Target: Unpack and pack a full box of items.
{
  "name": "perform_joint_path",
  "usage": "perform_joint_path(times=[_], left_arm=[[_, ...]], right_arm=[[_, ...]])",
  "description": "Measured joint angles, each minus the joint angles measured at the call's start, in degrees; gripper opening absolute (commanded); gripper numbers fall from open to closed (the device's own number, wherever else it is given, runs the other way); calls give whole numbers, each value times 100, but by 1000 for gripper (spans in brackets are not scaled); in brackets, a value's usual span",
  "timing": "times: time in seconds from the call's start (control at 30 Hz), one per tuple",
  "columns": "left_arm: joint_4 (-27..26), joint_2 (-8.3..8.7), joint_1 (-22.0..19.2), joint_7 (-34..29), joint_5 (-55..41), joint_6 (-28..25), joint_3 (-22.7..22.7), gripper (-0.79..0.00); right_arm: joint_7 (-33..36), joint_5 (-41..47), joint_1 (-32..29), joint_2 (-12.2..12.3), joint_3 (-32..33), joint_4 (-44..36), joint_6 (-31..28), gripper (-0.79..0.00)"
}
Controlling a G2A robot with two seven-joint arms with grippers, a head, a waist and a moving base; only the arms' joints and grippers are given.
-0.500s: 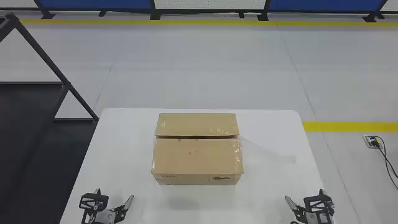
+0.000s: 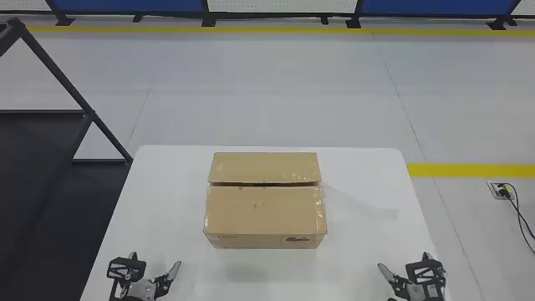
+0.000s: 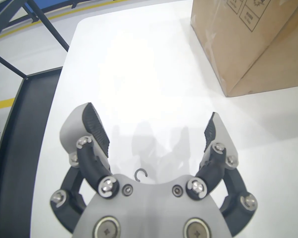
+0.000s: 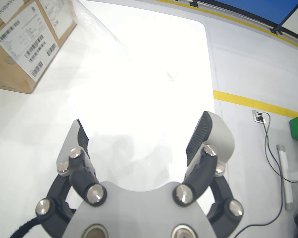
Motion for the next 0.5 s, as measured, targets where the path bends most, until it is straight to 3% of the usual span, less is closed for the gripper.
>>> perform_joint_path(times=[0.17, 0.4, 0.5], left_arm=[[-14, 17, -99, 41, -493, -445, -289, 0], [-35, 116, -346, -233, -1355, -1884, -884, 0], [-22, 161, -463, -596, -1927, -2530, -1074, 0]], right_arm=[[531, 861, 71, 26, 241, -348, -718, 0], [2199, 2944, 516, 110, 544, -731, -1856, 0], [2988, 3989, 814, 152, 632, -772, -1915, 0]])
